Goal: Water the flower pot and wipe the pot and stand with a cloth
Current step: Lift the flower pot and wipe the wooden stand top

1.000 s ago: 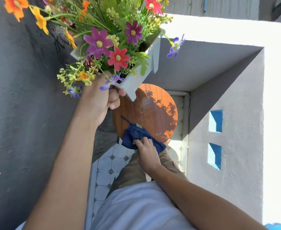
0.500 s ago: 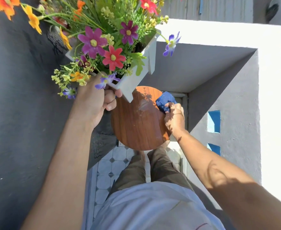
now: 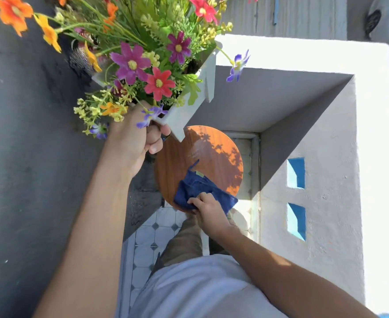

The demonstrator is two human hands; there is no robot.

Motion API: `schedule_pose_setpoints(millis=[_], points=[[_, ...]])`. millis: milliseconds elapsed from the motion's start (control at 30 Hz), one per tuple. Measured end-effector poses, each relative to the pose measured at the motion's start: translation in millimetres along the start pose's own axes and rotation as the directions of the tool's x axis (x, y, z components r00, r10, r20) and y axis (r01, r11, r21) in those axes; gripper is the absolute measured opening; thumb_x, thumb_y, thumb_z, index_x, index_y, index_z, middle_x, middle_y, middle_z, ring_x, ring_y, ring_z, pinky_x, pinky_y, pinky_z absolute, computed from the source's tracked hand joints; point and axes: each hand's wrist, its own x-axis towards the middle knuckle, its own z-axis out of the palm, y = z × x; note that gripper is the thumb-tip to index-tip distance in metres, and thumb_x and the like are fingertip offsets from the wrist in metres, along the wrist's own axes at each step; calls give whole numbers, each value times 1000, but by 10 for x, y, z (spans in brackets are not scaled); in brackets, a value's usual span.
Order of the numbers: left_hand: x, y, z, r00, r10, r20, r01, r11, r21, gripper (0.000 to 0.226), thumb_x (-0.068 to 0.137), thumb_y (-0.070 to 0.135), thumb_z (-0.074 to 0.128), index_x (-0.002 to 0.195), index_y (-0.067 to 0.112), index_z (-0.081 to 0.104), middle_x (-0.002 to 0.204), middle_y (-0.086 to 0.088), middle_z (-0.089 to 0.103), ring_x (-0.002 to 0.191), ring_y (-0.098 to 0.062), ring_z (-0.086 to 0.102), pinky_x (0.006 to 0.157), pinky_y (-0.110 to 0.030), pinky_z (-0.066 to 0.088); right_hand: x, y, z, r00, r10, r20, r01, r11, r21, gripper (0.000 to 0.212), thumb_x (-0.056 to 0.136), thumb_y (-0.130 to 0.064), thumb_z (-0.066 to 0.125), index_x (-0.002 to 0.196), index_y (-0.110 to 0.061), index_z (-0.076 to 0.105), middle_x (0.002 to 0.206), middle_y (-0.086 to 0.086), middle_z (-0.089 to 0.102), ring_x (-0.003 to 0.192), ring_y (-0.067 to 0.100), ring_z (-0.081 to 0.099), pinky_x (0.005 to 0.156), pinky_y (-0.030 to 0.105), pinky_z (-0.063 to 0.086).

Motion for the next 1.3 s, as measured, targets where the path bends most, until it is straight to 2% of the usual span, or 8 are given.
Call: schedule_pose_setpoints(millis=[100, 300, 533, 633, 833, 1000, 1167, 1300], points=[[20, 22, 7, 1000, -5, 2, 5, 1000, 5, 35, 94, 1, 30, 63, 8, 43, 64, -16, 45, 31, -8, 24, 34, -16, 24, -71, -89, 35, 984, -173, 48, 178, 974, -144, 38, 86, -12, 54, 121, -25, 63, 109, 4, 54, 100, 29, 48, 75, 40, 40], [14, 25, -5, 1000, 15, 23, -15, 999, 30, 33, 94, 1, 29, 65, 9, 43, 66, -15, 44, 32, -8, 22, 34, -16, 24, 25, 113, -131, 975, -217, 41, 219, 921, -322, 54, 86, -38, 62, 138, -32, 48, 140, 4, 52, 127, 32, 45, 90, 50, 45], [40, 28, 2, 1000, 8, 0, -8, 1000, 5, 33, 93, 0, 28, 65, 13, 39, 78, -20, 40, 30, -7, 27, 34, -16, 25, 157, -73, 34, 842, -497, 209, 539, 765, -352, 54, 88, -14, 63, 140, -26, 52, 138, -2, 56, 127, 30, 47, 89, 42, 47], [92, 47, 30, 1000, 29, 9, -30, 1000, 8, 33, 94, 0, 27, 67, 12, 40, 86, -22, 42, 28, -5, 31, 34, -14, 25, 397, -151, 16, 828, -522, 206, 561, 753, -344, 56, 88, -11, 65, 141, -24, 50, 139, 0, 55, 128, 32, 45, 89, 44, 45], [117, 50, 57, 998, 68, 15, -69, 996, 55, 35, 95, -2, 24, 67, 9, 43, 80, -35, 44, 28, -3, 35, 34, -14, 24, 1049, -332, -249, 911, -409, 59, 403, 847, -346, 44, 100, -23, 44, 144, -25, 46, 140, 3, 53, 124, 35, 43, 89, 50, 43], [166, 36, 3, 999, 49, 22, -50, 999, 13, 40, 95, -1, 27, 61, 8, 46, 47, -7, 52, 31, -7, 22, 34, -15, 25, 1603, -99, -630, 974, -118, -193, 56, 953, -297, 44, 97, -23, 51, 141, -24, 49, 133, 6, 57, 115, 39, 49, 83, 55, 48], [145, 29, -6, 997, 69, 41, -71, 996, 44, 38, 94, -3, 27, 62, 6, 46, 59, -16, 48, 30, -5, 27, 34, -15, 25, 1721, 333, -1067, 913, 245, -326, -304, 941, -145, 51, 94, -32, 32, 141, -22, 46, 138, 6, 49, 123, 34, 42, 93, 50, 42], [105, 1, 4, 995, 91, 45, -94, 994, 57, 32, 90, -4, 26, 66, 6, 44, 72, -23, 43, 30, -2, 37, 35, -13, 26, 1564, 400, -1025, 916, 210, -342, -264, 957, -122, 50, 91, -28, 32, 137, -18, 51, 134, 11, 51, 122, 37, 42, 97, 50, 41]])
